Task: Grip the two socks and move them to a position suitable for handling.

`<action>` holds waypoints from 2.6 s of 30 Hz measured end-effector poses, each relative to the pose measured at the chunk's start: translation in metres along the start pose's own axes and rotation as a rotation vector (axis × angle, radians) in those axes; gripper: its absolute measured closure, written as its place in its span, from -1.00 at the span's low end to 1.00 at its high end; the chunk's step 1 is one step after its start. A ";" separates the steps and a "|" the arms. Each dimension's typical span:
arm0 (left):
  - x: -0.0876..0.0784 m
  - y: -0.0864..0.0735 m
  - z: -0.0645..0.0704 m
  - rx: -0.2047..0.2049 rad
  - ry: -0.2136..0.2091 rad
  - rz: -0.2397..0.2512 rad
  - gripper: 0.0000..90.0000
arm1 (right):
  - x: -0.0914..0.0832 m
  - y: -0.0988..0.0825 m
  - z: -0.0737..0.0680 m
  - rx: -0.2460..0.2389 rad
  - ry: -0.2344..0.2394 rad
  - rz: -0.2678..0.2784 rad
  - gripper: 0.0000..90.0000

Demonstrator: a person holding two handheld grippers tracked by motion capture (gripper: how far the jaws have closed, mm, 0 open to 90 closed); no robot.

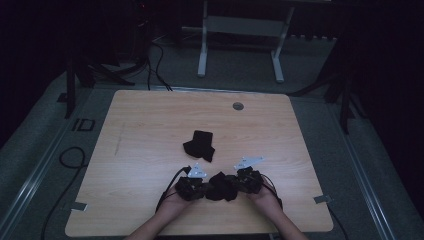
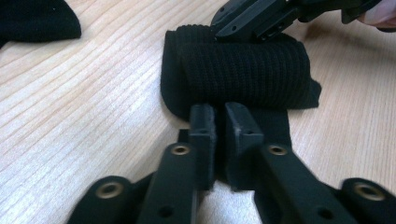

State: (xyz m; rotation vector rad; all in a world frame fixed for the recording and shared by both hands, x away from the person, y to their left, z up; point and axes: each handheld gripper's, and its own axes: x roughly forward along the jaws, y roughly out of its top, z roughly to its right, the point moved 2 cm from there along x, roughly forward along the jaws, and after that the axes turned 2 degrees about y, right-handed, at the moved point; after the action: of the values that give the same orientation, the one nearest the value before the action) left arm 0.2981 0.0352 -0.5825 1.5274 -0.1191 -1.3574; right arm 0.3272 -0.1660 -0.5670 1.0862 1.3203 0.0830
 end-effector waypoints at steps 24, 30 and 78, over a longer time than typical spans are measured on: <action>-0.075 0.025 0.003 0.052 0.067 0.154 0.93 | -0.079 0.033 -0.010 0.000 0.056 0.245 0.88; -0.088 0.012 -0.013 0.024 0.123 0.130 0.93 | -0.100 0.030 0.006 0.037 -0.040 0.288 0.96; -0.052 -0.035 -0.018 0.028 0.024 -0.013 0.98 | -0.060 -0.043 0.032 0.112 -0.061 0.048 0.99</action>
State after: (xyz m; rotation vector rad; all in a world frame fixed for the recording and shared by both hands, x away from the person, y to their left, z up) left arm 0.2750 0.0960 -0.5761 1.5702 -0.1139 -1.3520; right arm 0.3113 -0.2443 -0.5570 1.2066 1.2561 0.0110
